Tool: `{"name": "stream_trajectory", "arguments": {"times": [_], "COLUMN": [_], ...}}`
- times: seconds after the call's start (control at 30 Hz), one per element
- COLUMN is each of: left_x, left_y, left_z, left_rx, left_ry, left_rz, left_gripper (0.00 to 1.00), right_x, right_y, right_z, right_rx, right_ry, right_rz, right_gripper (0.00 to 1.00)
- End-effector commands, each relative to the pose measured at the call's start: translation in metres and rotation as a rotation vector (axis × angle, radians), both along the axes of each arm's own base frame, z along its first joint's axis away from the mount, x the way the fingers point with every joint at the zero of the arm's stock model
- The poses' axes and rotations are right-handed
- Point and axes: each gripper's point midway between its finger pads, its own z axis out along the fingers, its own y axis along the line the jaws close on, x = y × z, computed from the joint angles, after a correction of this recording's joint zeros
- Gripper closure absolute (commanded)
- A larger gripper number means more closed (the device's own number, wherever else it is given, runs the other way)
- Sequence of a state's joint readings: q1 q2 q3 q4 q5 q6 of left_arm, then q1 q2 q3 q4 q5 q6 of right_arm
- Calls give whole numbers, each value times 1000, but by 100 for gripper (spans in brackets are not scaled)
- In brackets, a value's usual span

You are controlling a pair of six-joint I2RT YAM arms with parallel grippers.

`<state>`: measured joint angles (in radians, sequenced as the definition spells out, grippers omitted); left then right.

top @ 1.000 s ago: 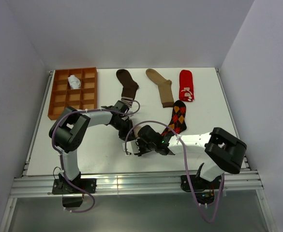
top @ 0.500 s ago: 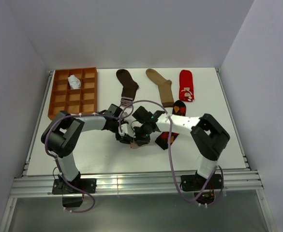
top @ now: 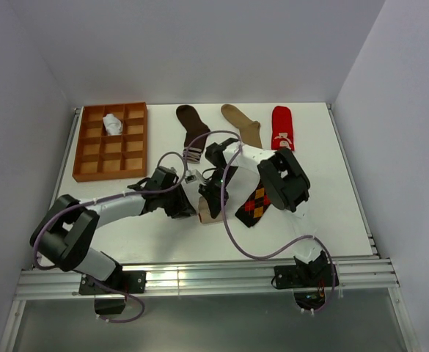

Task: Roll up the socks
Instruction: Roll the sock at the center of the board.

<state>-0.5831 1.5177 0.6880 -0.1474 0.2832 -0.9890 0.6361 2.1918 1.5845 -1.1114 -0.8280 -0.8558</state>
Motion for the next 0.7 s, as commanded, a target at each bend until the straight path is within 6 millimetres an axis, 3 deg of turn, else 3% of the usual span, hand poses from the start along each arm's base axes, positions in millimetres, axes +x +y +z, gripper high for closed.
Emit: {"name": "stream_trajectory", "arguments": {"times": [0.0, 0.07, 0.1, 0.23, 0.4, 0.67], "left_x": [14, 22, 18, 20, 17, 9], "left_y": [4, 12, 2, -3, -20, -46], "left_z": [14, 21, 29, 56, 71, 52], "left_rx": [90, 187, 209, 283, 255, 220], "left_ry": [-166, -269, -323, -541, -728, -822], "left_rz": [24, 27, -13, -67, -175, -408], "left_gripper": [65, 63, 63, 54, 49, 46], "right_x": [-3, -5, -4, -3, 3, 5], "right_y": [-17, -16, -15, -15, -12, -11], "right_z": [-8, -5, -6, -12, -13, -14], "right_rx": [-123, -135, -138, -164, -183, -198], "right_ry": [70, 113, 126, 167, 196, 232], "right_rz": [-13, -4, -4, -8, -28, -39], "right_gripper": [78, 77, 77, 77, 76, 75]}}
